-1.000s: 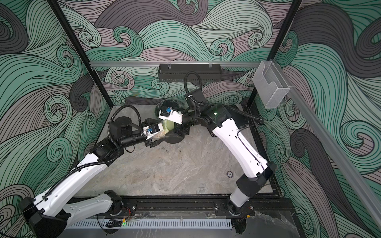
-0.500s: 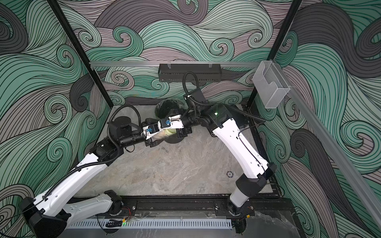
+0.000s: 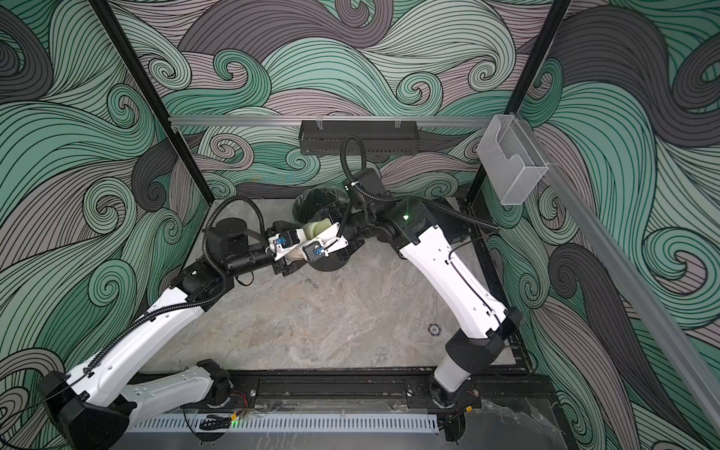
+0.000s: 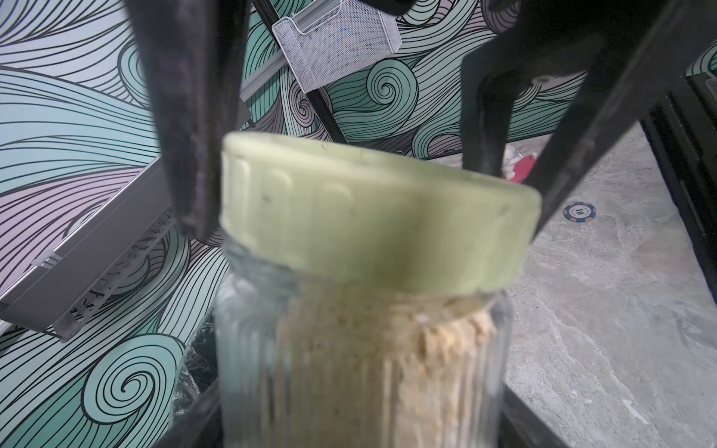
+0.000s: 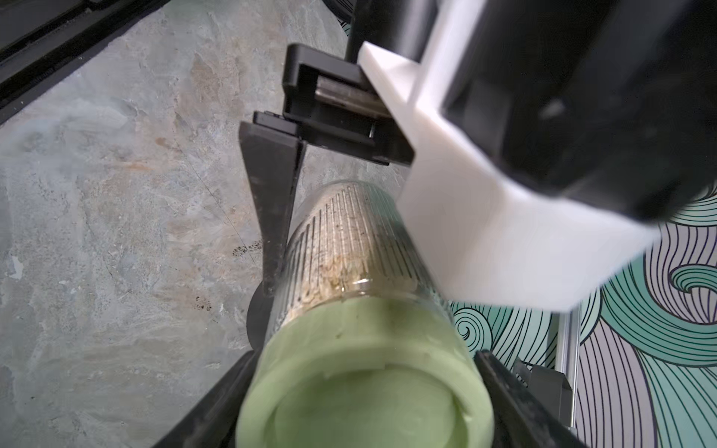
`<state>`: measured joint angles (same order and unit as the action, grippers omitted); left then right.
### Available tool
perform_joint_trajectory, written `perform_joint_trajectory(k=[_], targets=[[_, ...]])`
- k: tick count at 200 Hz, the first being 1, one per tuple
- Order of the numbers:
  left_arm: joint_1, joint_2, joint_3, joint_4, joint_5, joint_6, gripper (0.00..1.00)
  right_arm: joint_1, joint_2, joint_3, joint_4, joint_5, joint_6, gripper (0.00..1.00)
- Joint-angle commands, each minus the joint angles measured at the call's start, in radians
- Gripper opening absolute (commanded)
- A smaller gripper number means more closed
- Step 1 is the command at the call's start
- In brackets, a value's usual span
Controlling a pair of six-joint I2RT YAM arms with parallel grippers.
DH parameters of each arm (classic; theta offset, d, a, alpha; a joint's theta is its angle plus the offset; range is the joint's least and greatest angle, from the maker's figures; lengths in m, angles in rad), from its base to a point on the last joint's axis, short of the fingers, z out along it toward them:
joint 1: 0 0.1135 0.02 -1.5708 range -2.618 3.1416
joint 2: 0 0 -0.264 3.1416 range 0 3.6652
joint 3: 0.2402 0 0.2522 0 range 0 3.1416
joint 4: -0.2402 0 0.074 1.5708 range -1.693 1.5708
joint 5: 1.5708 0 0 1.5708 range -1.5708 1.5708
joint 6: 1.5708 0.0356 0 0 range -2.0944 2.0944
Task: Empty expired oatmeal from jars
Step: Open the lid of the jar, then place the lid at the center of the board.
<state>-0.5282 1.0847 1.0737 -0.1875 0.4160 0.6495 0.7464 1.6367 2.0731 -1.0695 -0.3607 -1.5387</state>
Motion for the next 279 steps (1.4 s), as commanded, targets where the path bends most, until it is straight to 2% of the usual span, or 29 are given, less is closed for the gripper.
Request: perform_joint_trajectory(k=[1,53,117,133,157,184,213,221,262,279], targets=[[0.008,-0.033,0.071,0.142,0.034,-0.026,0.0,0.002,0.001,0.003,-0.038,0.042,-0.028,0.0],[0.025,-0.038,0.055,0.17,0.036,-0.041,0.0,-0.057,-0.061,-0.016,-0.021,-0.033,0.096,0.0],[0.049,-0.042,0.067,0.188,0.049,-0.081,0.0,-0.132,-0.193,-0.134,-0.002,-0.032,0.177,0.0],[0.053,-0.04,0.069,0.202,0.045,-0.101,0.0,-0.153,-0.261,-0.234,-0.003,0.031,0.208,0.0],[0.066,-0.04,0.071,0.23,0.041,-0.141,0.0,-0.19,-0.379,-0.478,-0.006,0.137,0.268,0.0],[0.069,-0.04,0.069,0.23,0.037,-0.14,0.0,-0.232,-0.452,-0.736,-0.006,0.171,0.311,0.0],[0.073,-0.053,0.063,0.238,0.027,-0.14,0.0,-0.281,-0.428,-0.914,0.02,0.185,0.359,0.0],[0.073,-0.058,0.057,0.245,0.024,-0.142,0.0,-0.297,-0.399,-0.941,0.03,0.202,0.382,0.03],[0.075,-0.069,0.038,0.249,0.022,-0.14,0.0,-0.329,-0.214,-0.989,0.076,0.252,0.471,0.01],[0.075,-0.076,0.037,0.242,0.015,-0.136,0.0,-0.335,-0.153,-1.003,0.124,0.312,0.506,0.02]])
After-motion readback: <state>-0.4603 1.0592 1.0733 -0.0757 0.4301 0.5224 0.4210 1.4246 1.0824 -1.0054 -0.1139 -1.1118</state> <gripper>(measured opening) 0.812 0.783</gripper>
